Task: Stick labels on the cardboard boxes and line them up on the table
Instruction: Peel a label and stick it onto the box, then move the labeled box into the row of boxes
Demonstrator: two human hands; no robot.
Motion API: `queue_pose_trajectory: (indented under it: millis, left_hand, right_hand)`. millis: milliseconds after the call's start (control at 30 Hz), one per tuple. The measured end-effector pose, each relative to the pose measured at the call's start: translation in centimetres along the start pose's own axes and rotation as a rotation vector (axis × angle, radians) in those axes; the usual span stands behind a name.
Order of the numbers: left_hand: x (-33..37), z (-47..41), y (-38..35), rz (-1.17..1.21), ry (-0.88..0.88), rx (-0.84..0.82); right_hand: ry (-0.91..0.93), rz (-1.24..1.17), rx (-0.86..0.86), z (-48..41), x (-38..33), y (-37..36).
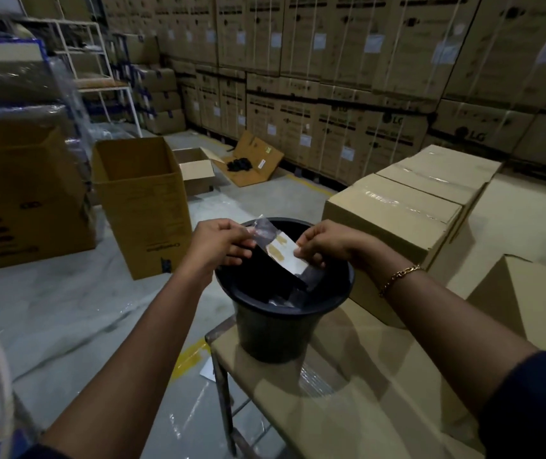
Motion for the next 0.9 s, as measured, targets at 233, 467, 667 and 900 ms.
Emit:
queue_pose_trajectory:
  millis: [233,467,667,900]
  left_hand:
    - [0.5,0.3,1.0,-0.034,-0.087,0.143]
    - [5.1,1.5,-8.6,-0.019,-0.233,-0.087]
    - [9.1,4.9,-23.2,-0.050,-0.350,-0.369]
    - [7.0,13.5,-39.1,-0.667,-0.593,-0.509]
  right_hand:
    - [0.001,0.588,0.178,-1.8,0.6,-1.4]
    - [0.268,0.316,0.395,6.2,0.9,4.6]
    - [0.253,0.132,0.784,18.2,8.0,12.3]
    - [-0.035,0.371,0.987,31.0,18.5,16.8]
Point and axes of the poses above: each hand's wrist, its own z-axis away from the middle knuckle, its own y-axis out of the back of the hand, x = y × z, the point moved 4 cm from there along -z, towards the middle knuckle, and after that the axes turned 11 degrees about -z, right-handed, at the moved point
